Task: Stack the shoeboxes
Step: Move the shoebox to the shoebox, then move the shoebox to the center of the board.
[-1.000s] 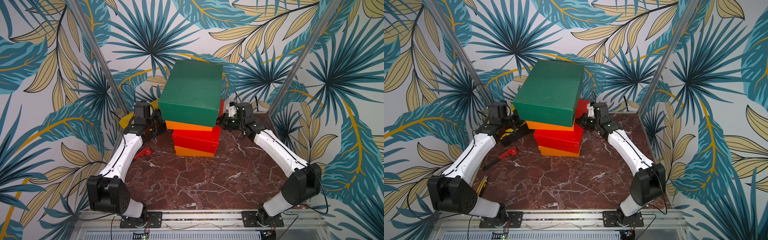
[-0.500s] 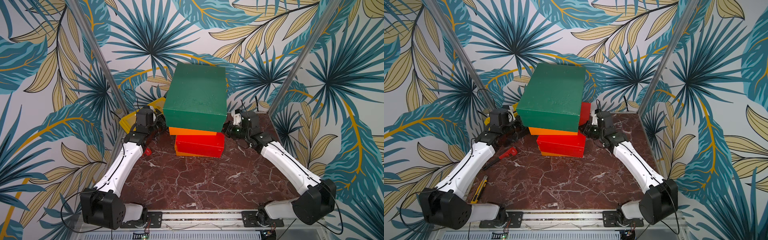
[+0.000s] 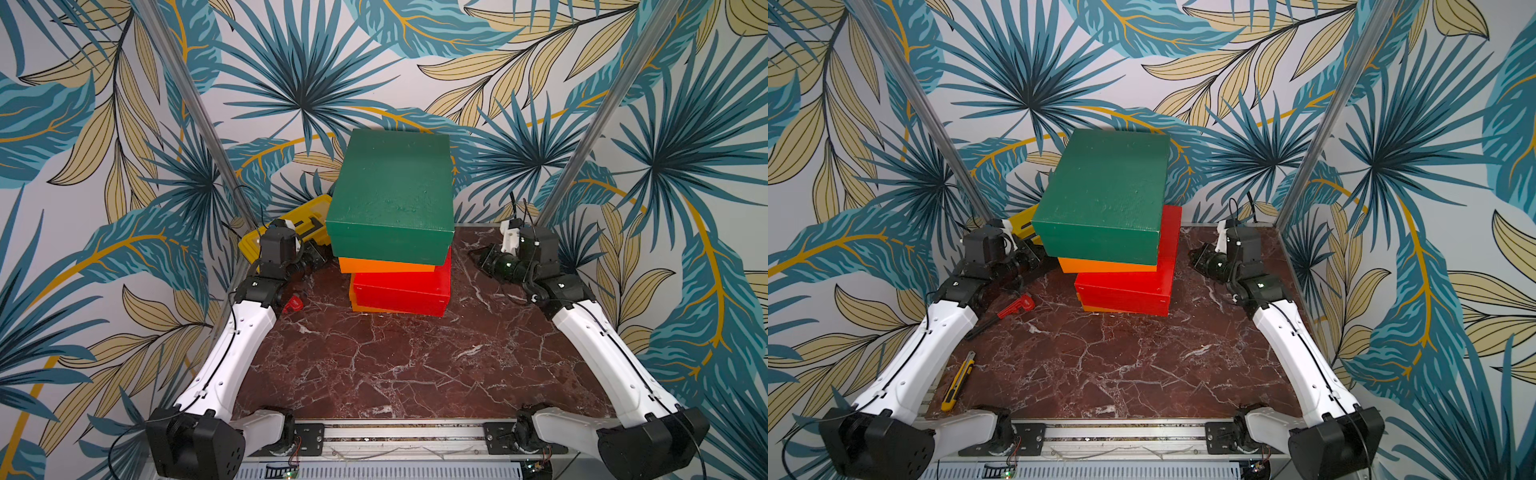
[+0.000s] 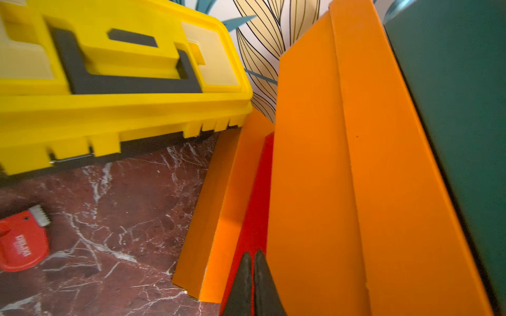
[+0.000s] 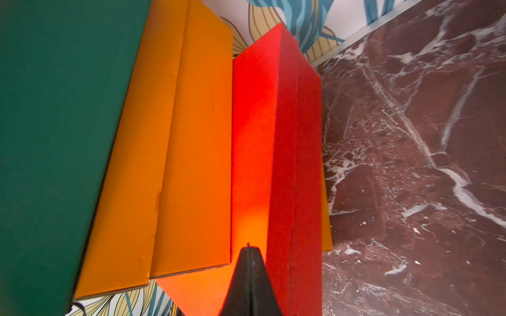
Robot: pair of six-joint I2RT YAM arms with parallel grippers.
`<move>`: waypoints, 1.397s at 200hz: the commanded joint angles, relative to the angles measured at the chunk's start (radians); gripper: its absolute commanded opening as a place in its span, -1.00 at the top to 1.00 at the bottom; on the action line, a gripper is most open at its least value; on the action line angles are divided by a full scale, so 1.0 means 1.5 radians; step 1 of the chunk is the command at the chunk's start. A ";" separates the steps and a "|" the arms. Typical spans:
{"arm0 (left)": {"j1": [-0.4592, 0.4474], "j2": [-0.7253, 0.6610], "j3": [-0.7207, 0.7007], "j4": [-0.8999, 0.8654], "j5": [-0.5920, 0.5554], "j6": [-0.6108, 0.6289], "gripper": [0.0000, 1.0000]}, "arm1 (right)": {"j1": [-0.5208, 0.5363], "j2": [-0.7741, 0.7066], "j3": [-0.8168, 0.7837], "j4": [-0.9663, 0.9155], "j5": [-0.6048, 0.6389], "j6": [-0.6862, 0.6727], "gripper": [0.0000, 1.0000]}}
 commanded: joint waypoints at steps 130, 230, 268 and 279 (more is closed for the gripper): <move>0.032 0.283 -0.083 0.170 0.138 -0.060 1.00 | -0.041 0.307 -0.163 0.426 -0.224 0.101 1.00; -0.045 0.403 -0.038 0.237 0.141 -0.085 1.00 | -0.019 0.436 -0.189 0.579 -0.263 0.178 1.00; -0.079 0.408 -0.032 0.237 0.132 -0.091 1.00 | 0.014 0.448 -0.230 0.649 -0.259 0.218 1.00; -0.094 0.408 -0.031 0.236 0.131 -0.093 1.00 | 0.015 0.443 -0.252 0.671 -0.253 0.231 1.00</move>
